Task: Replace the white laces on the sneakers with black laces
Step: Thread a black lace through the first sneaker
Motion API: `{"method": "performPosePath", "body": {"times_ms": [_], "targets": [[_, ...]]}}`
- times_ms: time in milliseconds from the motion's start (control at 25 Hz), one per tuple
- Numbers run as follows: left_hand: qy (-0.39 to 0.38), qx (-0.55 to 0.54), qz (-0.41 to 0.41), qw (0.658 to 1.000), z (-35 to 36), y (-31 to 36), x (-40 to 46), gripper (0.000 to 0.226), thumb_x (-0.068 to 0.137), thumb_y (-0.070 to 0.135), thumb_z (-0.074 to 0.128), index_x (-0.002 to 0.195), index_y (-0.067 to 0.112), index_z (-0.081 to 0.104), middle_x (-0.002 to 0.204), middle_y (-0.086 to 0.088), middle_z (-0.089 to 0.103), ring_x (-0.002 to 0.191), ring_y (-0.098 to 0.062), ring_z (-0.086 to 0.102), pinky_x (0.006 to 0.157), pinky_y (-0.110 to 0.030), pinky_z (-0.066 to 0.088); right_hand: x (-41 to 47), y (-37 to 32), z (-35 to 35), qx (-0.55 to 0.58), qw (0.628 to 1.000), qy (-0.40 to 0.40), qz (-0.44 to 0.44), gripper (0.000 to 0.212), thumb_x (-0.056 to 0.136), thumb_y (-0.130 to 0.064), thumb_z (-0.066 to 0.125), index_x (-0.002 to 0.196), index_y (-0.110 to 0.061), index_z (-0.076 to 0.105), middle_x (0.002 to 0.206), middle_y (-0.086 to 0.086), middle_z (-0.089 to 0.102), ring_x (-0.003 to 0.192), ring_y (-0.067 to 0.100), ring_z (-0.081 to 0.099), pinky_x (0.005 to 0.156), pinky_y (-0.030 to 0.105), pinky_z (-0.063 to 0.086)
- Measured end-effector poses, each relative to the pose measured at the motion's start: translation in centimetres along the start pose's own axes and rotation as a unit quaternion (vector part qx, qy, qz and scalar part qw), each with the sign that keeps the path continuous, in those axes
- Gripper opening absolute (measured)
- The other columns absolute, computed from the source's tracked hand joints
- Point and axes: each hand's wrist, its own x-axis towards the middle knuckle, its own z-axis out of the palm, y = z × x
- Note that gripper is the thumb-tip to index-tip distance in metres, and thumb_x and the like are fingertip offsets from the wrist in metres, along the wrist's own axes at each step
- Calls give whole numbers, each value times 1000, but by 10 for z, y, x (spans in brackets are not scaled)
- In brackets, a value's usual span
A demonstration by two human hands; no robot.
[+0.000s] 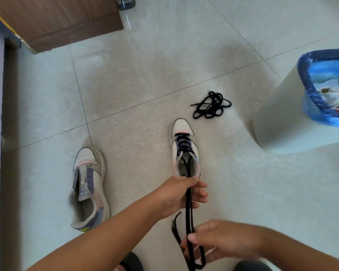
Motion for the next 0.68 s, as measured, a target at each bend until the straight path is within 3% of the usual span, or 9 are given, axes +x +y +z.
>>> {"method": "performPosePath", "body": {"times_ms": [80,160,200,280,360,400,520,680], "targets": [[49,14,44,998,4,-3,-8,34,102,26,37,85,8,60,55,-1,63,54,-16,62,56,-26,49,2,-9,-32,15,995,103,-10,25,91,-25,54,107,-10,66,112,9,65,93,11,60,88,28,47],[49,212,82,973,9,-14,-24,33,101,29,33,85,12,56,58,-2,64,56,-18,61,61,-30,50,7,-24,-61,168,963,202,-60,28,92,-24,50,109,-5,62,107,12,67,90,17,64,87,30,48],[17,346,86,934,12,-19,-32,32,101,31,33,87,12,55,68,-5,67,64,-20,61,69,-33,50,12,-34,-67,235,944,217,-79,31,95,-25,48,112,-3,60,105,14,68,90,21,66,85,31,51],[-64,561,73,822,10,-23,-42,34,100,35,33,89,11,53,94,-12,65,85,-23,59,78,-32,44,28,-49,-61,292,929,214,-82,30,97,-27,48,106,-1,59,95,16,69,82,23,69,72,31,57],[-77,643,56,760,0,-10,-37,36,101,31,32,94,6,56,106,-17,60,95,-27,55,79,-31,39,45,-58,-50,307,918,242,-71,20,96,-21,52,92,-2,59,77,11,65,64,19,65,56,26,55],[-19,652,58,756,-8,-1,-26,36,101,28,31,100,3,56,109,-18,60,99,-29,55,79,-31,39,51,-60,-47,316,909,264,-68,18,95,-18,53,87,-3,58,69,8,60,56,15,58,50,23,51],[210,564,67,796,-36,15,22,34,100,34,35,115,5,44,107,-16,61,92,-30,57,71,-32,40,56,-62,-48,345,886,304,-64,20,95,-13,53,77,-5,56,60,4,49,44,10,42,39,18,41],[257,521,24,814,-35,6,67,37,96,38,40,115,6,40,112,-14,60,100,-31,59,70,-31,38,64,-59,-44,329,888,317,-56,20,96,-14,51,78,-7,57,55,0,42,38,7,32,35,17,30]]}}
